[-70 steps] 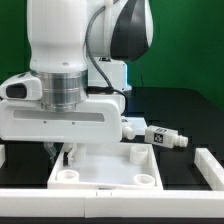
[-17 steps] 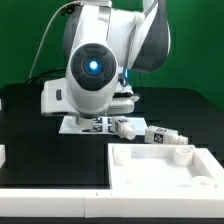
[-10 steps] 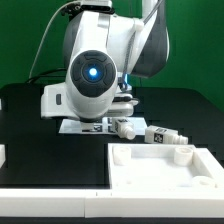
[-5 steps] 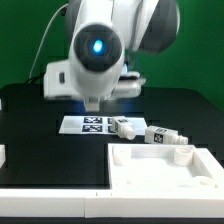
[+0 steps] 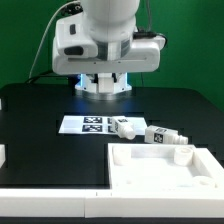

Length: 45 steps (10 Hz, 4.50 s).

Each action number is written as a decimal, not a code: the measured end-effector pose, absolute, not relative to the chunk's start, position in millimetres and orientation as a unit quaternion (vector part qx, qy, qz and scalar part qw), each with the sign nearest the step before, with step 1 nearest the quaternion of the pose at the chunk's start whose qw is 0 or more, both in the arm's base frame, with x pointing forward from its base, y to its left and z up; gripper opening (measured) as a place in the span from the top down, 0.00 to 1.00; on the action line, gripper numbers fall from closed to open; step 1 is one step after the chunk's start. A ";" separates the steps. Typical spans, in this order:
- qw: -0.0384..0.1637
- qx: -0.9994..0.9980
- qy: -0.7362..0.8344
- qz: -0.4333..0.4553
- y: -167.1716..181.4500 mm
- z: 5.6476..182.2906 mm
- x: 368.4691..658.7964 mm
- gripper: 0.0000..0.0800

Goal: Assemble one leg

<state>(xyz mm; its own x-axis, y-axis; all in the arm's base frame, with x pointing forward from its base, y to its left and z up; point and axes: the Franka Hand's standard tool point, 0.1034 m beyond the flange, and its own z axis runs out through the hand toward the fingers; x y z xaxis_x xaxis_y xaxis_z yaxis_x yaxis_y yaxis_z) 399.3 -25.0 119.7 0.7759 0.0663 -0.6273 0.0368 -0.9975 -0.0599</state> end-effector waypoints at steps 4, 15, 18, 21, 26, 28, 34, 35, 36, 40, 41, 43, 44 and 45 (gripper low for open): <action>0.049 -0.983 -0.006 0.176 27.3 161.6 479.4 0.64; 0.036 -0.985 -0.013 -0.170 47.6 190.8 585.2 0.64; 0.006 -0.962 -0.023 -0.273 40.1 187.5 585.9 0.64; 0.003 -0.959 -0.023 -0.281 39.1 184.8 585.1 0.64; 0.028 -0.958 0.002 -0.287 104.8 134.8 616.9 0.64; 0.028 -0.957 -0.003 -0.287 113.1 131.6 619.2 0.64; 0.021 -0.963 0.001 -0.269 106.3 102.2 614.9 0.64; 0.021 -0.964 -0.001 -0.264 111.0 93.0 611.3 0.64; 0.020 -0.965 -0.004 -0.260 111.9 88.0 609.4 0.64; 0.019 -0.965 -0.002 -0.262 109.0 87.8 617.2 0.64; 0.019 -0.964 -0.002 -0.265 109.0 87.7 618.9 0.64; 0.019 -0.963 -0.004 -0.270 112.2 86.6 622.0 0.64; 0.019 -0.963 -0.005 -0.267 112.7 81.2 621.6 0.64; 0.018 -0.964 -0.005 -0.265 112.3 77.4 620.8 0.64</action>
Offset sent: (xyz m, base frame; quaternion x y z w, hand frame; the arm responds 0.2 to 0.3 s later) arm 0.1000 0.0398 0.0355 0.0069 0.2136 0.0179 0.9767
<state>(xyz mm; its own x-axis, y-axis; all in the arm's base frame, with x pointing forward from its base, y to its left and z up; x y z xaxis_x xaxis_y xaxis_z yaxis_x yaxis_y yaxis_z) 620.8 112.3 77.4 0.8595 0.0008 0.5112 0.0195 -0.9993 -0.0313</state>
